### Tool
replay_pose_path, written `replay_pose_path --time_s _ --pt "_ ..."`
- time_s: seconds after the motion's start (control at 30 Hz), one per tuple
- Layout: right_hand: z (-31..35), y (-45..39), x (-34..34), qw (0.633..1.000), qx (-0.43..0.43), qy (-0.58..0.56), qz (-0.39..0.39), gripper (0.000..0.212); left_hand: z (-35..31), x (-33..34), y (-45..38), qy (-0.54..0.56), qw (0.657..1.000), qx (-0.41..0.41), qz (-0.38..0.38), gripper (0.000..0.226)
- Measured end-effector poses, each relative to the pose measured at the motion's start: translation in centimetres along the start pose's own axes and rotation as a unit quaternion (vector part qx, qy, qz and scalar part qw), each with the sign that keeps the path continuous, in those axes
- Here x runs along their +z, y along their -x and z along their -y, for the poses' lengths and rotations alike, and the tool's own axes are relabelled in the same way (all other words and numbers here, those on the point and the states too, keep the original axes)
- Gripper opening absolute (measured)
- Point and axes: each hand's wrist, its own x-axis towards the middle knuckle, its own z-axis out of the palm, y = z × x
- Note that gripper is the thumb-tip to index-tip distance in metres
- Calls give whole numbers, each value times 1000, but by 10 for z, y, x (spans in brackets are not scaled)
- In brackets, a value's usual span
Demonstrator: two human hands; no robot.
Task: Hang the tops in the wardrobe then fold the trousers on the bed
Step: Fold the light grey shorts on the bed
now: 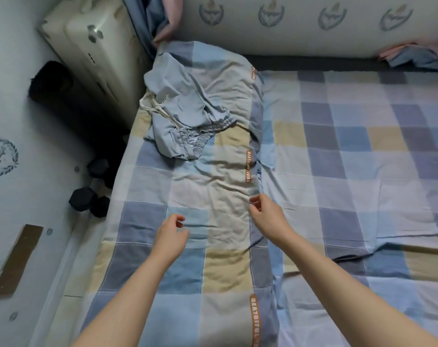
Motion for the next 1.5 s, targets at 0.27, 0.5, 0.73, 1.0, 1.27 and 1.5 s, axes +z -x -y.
replay_pose_path --time_s 0.27,0.5,0.73,1.0,1.27,1.5 --pt "15 -177 46 994 18 -109 13 25 -6 11 -183 -203 976 79 -17 58" --pt "26 -315 90 936 110 -325 84 11 -23 19 -323 -434 884 150 -88 72" --pt "32 -390 131 892 171 -400 124 25 -11 33 -405 -459 878 127 -44 59" --pt "57 -401 188 836 182 -477 202 32 3 48 -396 -182 959 175 -126 32" --pt "19 -324 212 968 42 -249 2 19 39 81 -286 -36 991 120 -45 32" --pt "-12 -187 162 978 -200 25 49 44 10 43 -264 153 978 83 -111 10"
